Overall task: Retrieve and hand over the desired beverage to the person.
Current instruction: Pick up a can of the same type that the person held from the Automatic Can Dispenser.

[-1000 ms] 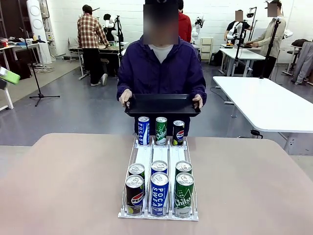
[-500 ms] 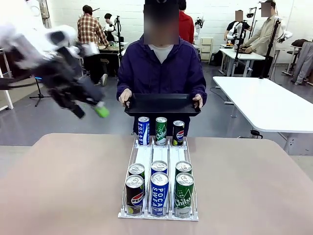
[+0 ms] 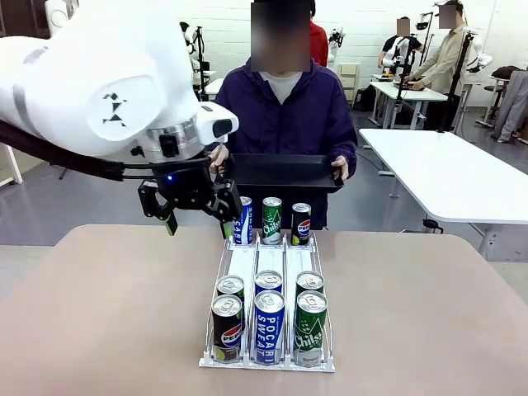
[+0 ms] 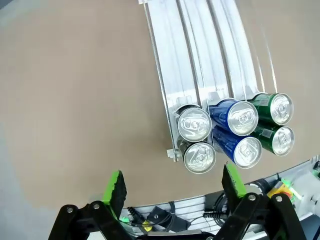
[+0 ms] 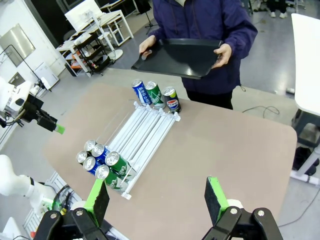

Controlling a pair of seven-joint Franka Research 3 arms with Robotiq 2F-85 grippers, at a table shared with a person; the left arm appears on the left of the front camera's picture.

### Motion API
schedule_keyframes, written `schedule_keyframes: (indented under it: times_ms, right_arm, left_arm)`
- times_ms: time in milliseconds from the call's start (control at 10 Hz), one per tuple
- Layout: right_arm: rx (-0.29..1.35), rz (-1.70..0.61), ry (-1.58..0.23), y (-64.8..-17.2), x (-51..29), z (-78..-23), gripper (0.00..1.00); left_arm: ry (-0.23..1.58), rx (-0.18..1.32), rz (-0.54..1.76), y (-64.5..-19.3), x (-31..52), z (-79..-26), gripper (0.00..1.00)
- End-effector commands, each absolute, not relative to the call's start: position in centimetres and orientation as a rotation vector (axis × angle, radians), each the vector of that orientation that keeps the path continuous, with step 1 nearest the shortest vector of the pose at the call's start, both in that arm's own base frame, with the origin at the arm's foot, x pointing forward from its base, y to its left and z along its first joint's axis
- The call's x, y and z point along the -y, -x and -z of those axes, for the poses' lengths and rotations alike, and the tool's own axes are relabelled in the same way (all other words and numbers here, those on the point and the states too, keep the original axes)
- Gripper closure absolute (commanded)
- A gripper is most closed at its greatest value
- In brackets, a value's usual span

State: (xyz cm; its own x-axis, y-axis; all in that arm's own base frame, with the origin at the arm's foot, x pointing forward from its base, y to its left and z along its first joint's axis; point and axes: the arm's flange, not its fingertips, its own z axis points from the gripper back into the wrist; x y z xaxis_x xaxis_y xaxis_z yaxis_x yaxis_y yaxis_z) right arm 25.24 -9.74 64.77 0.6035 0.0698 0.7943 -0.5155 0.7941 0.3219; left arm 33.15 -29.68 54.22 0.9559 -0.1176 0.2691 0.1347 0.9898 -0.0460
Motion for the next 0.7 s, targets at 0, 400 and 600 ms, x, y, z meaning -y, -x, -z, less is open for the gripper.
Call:
schedule_keyframes:
  times_ms: [0, 400, 600]
  right_arm:
    - [0.87, -0.38, -0.594, -25.3, 9.7, -64.6, 0.0]
    - [0.87, -0.38, -0.594, -25.3, 9.7, -64.6, 0.0]
    - [0.87, -0.38, -0.594, -25.3, 9.7, -64.6, 0.0]
  left_arm:
    - [0.063, 0.227, 0.155, -33.6, 30.2, -55.3, 0.0]
    - [0.064, 0.269, 0.128, -33.2, 29.7, -54.2, 0.0]
    - [0.064, 0.269, 0.128, -33.2, 29.7, -54.2, 0.0]
